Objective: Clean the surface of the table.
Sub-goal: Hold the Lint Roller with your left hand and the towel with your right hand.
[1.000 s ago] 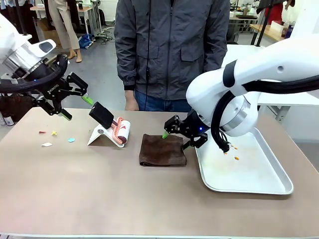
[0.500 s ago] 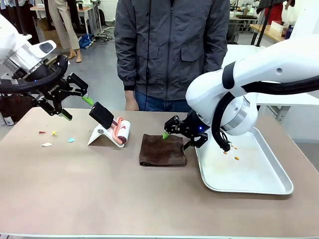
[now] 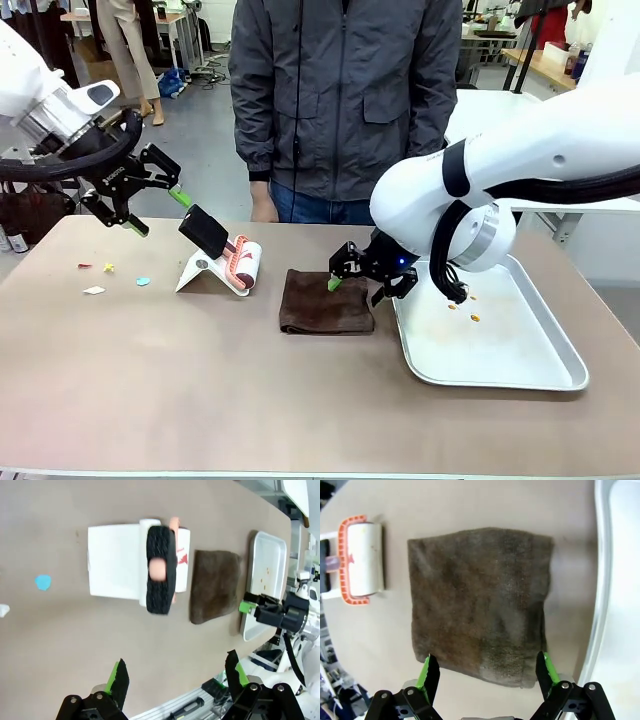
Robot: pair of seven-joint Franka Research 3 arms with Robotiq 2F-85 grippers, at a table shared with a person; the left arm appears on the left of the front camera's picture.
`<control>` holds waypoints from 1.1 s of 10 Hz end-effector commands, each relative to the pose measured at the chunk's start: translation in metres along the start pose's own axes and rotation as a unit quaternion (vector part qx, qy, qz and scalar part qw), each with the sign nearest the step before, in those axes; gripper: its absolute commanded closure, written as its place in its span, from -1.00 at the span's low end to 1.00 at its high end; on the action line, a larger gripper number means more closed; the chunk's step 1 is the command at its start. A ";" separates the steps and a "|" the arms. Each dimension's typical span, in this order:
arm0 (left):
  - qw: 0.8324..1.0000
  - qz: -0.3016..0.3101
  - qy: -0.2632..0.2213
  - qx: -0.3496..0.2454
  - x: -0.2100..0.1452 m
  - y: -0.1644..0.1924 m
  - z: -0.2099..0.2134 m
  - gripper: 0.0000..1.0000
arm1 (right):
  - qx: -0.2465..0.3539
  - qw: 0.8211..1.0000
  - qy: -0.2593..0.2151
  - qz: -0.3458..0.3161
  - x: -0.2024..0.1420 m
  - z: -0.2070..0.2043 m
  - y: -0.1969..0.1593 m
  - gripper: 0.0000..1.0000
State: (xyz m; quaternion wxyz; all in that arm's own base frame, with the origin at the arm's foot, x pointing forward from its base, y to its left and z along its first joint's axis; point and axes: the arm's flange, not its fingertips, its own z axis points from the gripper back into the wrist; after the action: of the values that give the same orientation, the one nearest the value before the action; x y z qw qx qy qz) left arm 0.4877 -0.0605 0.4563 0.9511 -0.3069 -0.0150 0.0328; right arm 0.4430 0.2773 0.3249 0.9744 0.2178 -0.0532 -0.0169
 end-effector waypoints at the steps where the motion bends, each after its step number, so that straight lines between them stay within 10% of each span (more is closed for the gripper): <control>1: 1.000 -0.002 -0.022 0.010 0.021 0.005 -0.002 -1.00 | -0.033 0.999 0.015 -0.007 0.015 -0.001 0.025 -1.00; 11: 0.996 -0.067 -0.042 -0.042 0.055 0.018 -0.045 -1.00 | -0.168 0.985 -0.019 -0.026 0.044 -0.021 0.066 -1.00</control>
State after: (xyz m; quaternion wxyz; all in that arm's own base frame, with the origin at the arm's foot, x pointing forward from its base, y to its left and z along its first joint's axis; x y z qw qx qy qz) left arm 0.5398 -0.0678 0.4109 0.9413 -0.3290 -0.0752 -0.0059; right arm 0.4825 0.3266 0.3350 0.9943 0.0829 -0.0535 -0.0405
